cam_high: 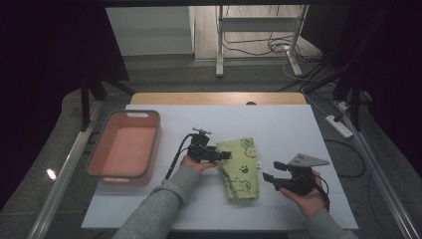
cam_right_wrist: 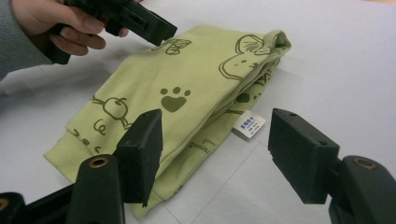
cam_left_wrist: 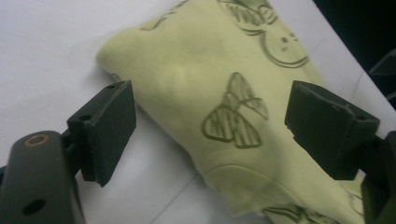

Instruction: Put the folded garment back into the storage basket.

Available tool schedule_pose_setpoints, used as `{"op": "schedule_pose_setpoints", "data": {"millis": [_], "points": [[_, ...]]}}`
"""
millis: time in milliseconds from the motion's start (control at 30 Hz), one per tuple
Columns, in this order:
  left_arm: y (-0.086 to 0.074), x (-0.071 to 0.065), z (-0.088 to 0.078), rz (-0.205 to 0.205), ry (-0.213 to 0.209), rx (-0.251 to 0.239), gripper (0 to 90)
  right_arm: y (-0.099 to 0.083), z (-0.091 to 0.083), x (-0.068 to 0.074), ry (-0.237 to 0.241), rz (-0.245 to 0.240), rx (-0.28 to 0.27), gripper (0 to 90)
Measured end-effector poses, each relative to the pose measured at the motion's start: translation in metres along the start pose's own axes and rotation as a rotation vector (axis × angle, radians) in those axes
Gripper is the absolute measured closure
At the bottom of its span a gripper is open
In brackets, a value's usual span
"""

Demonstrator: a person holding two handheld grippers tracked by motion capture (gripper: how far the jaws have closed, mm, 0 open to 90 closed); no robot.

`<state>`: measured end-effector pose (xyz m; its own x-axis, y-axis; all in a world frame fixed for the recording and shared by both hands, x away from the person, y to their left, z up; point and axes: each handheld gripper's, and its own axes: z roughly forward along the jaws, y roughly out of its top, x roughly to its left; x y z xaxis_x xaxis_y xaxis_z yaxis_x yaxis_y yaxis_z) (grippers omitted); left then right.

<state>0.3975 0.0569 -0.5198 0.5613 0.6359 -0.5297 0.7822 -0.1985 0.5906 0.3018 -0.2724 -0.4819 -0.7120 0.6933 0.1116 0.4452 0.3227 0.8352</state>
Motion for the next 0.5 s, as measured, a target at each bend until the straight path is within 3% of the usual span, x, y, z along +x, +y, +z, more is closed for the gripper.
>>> {"op": "schedule_pose_setpoints", "data": {"millis": [233, 500], "points": [[-0.001, 0.007, 0.009, -0.035, -0.007, 0.002, 13.6, -0.001, 0.001, 0.000, -0.001, -0.001, 0.007, 36.5], [0.000, 0.009, 0.017, -0.046, -0.013, 0.001, 12.7, -0.001, 0.001, 0.000, -0.003, 0.001, 0.009, 36.5]]}}
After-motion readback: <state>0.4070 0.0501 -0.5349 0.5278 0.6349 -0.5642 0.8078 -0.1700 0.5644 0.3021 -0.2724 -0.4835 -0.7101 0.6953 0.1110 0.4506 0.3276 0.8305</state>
